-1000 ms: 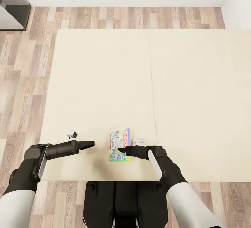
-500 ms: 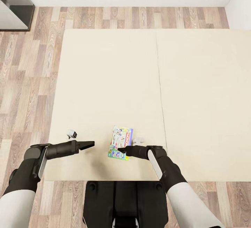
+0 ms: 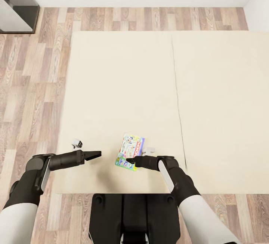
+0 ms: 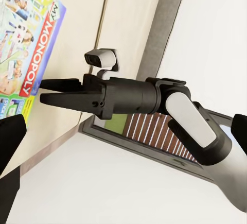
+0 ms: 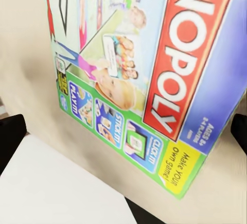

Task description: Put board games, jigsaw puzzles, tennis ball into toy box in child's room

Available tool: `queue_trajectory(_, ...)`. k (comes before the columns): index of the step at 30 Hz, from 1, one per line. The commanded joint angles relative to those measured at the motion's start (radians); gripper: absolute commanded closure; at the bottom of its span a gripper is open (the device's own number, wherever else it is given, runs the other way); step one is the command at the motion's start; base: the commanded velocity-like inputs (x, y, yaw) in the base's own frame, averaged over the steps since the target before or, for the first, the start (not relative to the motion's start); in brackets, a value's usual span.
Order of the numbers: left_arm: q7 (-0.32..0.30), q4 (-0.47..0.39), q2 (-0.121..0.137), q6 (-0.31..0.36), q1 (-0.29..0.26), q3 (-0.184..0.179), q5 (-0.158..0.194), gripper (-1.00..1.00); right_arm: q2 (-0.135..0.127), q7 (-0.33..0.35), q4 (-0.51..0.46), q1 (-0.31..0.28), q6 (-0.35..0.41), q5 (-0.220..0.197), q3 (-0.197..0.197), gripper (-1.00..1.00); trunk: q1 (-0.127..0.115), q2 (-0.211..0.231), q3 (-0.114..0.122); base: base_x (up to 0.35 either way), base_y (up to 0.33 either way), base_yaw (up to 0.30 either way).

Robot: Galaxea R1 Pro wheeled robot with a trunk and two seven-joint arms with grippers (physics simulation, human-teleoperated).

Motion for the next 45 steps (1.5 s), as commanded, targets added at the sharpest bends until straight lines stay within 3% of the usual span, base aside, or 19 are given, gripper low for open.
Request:
queue_trajectory(1,-0.008,-0.001,0.0,0.01,0.0,0.001,-0.008,-1.0,0.0,-0.001,-0.001,0.0,0.006,-0.005,0.0,-1.0,0.001,-0.002,-0.001,0.0,0.126,0.0)
queue_trajectory(21,-0.008,-0.001,0.0,0.01,0.0,0.001,-0.007,-1.0,0.0,-0.001,-0.001,0.0,0.007,-0.005,0.0,-1.0,0.001,-0.002,-0.001,0.0,0.129,0.0)
queue_trajectory(45,-0.008,-0.001,0.0,0.01,0.0,0.001,-0.007,-1.0,0.0,-0.001,-0.001,0.0,0.007,-0.005,0.0,-1.0,0.001,-0.002,-0.001,-0.011,0.013,0.0)
